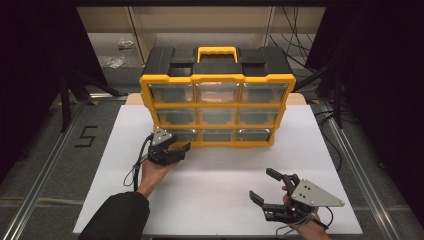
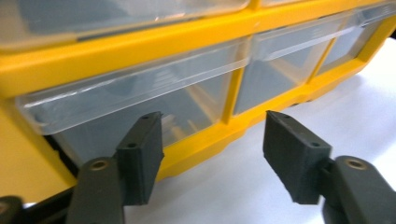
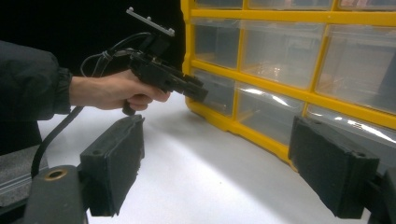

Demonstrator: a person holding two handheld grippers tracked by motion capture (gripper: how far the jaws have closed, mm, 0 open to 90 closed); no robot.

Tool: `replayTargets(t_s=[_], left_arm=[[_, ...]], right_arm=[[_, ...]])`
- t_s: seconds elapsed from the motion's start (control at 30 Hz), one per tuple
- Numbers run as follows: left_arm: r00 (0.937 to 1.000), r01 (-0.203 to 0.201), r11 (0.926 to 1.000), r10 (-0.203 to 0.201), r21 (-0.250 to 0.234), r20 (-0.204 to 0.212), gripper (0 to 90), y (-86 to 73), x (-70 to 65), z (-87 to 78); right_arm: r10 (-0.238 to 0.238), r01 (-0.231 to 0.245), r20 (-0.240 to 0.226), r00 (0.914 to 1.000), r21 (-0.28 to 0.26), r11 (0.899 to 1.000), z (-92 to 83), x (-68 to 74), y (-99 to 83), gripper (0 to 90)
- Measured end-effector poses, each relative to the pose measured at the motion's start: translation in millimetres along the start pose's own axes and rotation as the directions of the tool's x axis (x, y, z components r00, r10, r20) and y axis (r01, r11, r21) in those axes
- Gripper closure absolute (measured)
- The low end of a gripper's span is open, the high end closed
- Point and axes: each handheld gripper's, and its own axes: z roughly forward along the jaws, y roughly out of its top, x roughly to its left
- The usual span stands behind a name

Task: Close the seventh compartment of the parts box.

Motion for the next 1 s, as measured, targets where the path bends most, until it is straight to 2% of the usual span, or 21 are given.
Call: replayTargets(t_s=[0.1, 0.27, 0.5, 0.67, 1.0], left_arm=[[0.9999, 0.0, 0.9999, 0.0, -0.012, 0.01, 33.2, 2.0, -1.2, -1.4], [0.9999, -0.002, 1.0, 0.002, -0.004, 0.012, 27.7, 2.2, -3.2, -1.2], [0.9994, 0.004, 0.9992, -0.003, -0.039, 0.035, 23.5, 6.0, -9.1, -6.3], [0.9984, 0.007, 0.9983, -0.004, -0.059, 0.057, 21.7, 8.7, -14.4, -11.5], [0.9954, -0.01, 0.9934, 0.021, -0.114, 0.094, 21.3, 11.8, -25.4, -26.0]], right_arm=[[0.001, -0.001, 0.0, 1.0, 0.0, 1.0, -0.1, -0.1, -0.1, 19.4], [0.0, 0.0, -0.001, 1.0, 0.0, 1.0, 0.0, 0.0, 0.0, 19.3], [0.0, 0.0, 0.0, 1.0, 0.0, 1.0, -0.1, -0.1, 0.0, 19.3], [0.0, 0.0, -0.001, 1.0, -0.002, 1.0, -0.1, 0.0, 0.1, 19.3], [0.0, 0.0, 0.0, 1.0, -0.003, 1.0, 0.0, 0.1, 0.1, 19.3]])
